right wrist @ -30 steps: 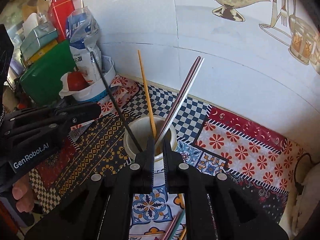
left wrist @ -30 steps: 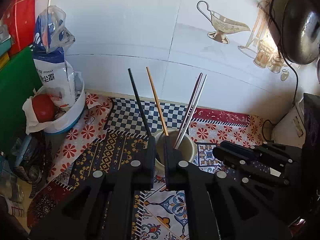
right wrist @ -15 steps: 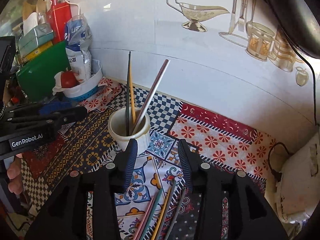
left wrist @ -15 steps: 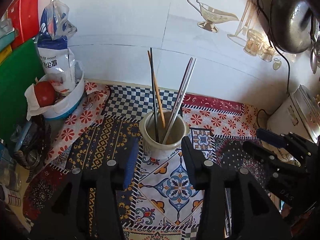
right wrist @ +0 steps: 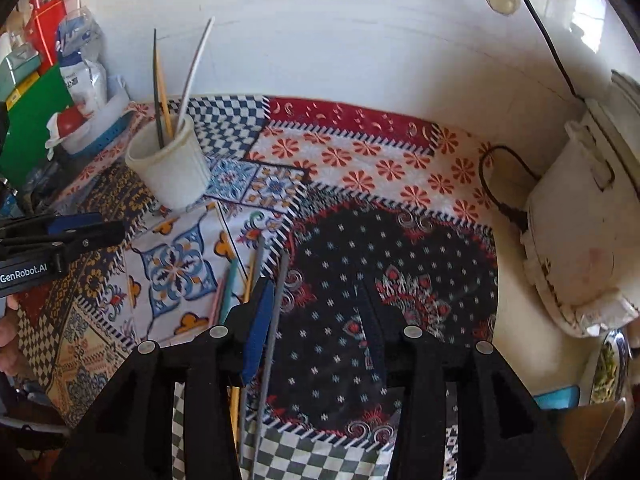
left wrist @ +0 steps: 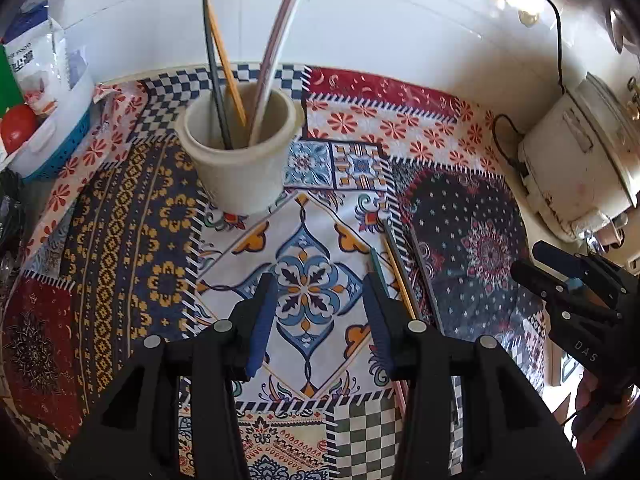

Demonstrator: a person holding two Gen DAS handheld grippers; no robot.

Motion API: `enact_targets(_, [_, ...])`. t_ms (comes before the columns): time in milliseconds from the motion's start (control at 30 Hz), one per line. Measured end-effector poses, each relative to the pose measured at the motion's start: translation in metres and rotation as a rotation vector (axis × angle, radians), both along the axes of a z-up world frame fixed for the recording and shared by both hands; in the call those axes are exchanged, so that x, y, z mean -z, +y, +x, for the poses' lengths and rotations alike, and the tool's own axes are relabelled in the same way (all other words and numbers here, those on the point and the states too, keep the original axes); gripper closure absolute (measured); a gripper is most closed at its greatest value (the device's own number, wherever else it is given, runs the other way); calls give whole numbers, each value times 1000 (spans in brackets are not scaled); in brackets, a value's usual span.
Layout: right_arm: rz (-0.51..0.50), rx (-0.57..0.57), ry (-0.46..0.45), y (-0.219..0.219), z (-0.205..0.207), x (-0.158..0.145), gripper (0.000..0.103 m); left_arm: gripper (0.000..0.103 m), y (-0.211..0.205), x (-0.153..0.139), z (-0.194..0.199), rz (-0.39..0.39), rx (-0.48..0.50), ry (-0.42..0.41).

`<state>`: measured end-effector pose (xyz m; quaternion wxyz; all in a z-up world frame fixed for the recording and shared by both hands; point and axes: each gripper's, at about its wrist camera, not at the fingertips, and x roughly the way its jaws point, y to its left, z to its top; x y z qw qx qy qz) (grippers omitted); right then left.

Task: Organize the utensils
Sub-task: 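Grasp the dark grey stick with the right tool while the left tool grasps a pink stick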

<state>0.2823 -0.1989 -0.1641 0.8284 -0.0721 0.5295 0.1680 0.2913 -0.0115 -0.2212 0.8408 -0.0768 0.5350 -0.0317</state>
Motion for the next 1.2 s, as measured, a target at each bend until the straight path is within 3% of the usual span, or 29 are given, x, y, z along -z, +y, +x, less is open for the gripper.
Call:
enact_targets(433, [-23,42,141,-24,-41,49,63,59,-56,66,-23,19,181,173])
enact_targets(600, [-23,39,165,-20,-47,59,63,60,-68,76,-32,19,216,192])
enact_targets(733, [-20,30,173,-17,-49,64,63,60,-75,78,-37,60,238,159])
enact_targets(1033, [-23,-35,170,5,-50,74,63,72,-62,78,-45,65,240,121])
enact_targets(1100, [-24,-49,169,10,-48,76,63,89,-58,77,-45,98,231,111])
enact_targets(1200, [-28,-50,163,14,-45,80,64,91,-51,75,-44,93,224,104])
